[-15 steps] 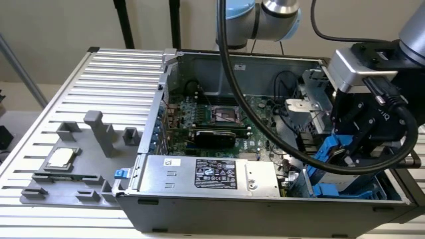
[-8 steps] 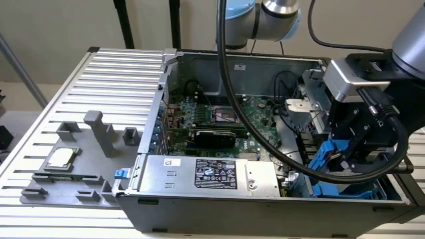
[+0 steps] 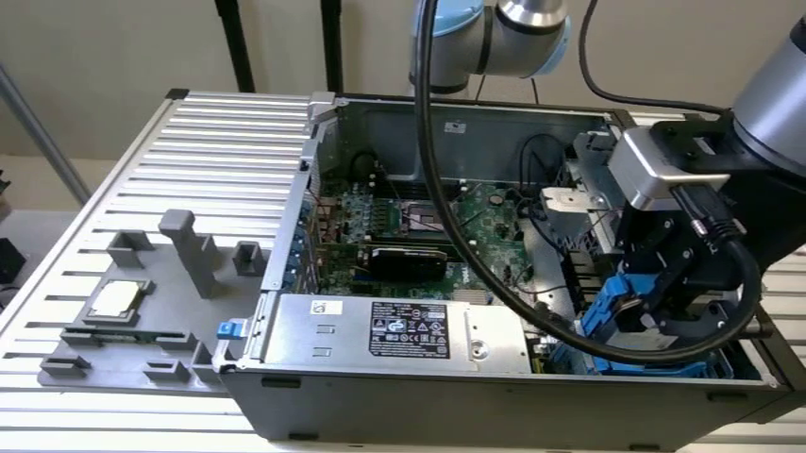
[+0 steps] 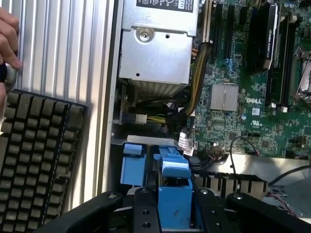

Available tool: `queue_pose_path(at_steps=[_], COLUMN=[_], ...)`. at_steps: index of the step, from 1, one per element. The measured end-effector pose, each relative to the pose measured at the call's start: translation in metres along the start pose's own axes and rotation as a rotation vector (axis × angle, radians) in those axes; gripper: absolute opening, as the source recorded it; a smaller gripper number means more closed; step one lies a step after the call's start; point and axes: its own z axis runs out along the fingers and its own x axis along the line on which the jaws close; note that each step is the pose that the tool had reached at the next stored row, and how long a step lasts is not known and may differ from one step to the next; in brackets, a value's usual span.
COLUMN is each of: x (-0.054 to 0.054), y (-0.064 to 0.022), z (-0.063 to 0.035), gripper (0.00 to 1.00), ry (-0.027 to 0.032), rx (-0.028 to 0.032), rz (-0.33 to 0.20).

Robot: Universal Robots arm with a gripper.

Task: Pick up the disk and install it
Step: 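Insert the disk into the insertion slot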

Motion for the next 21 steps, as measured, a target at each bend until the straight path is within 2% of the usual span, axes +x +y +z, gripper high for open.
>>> queue_pose_path(at_steps=[10, 17, 18, 21], x=[0.0006, 0.0006, 0.0007, 0.0007], y=[-0.003, -0.0043, -0.0043, -0.0042], z=[0.0105, 0.0105, 0.0105, 0.0104], gripper=[0.0, 0.0, 1.0, 1.0], ry=[-0.0012, -0.0015, -0.0012, -0.0011], rx=[-0.0204, -0.0211, -0.0212, -0.0213], rz=[-0.006, -0.006, -0.006, -0.006])
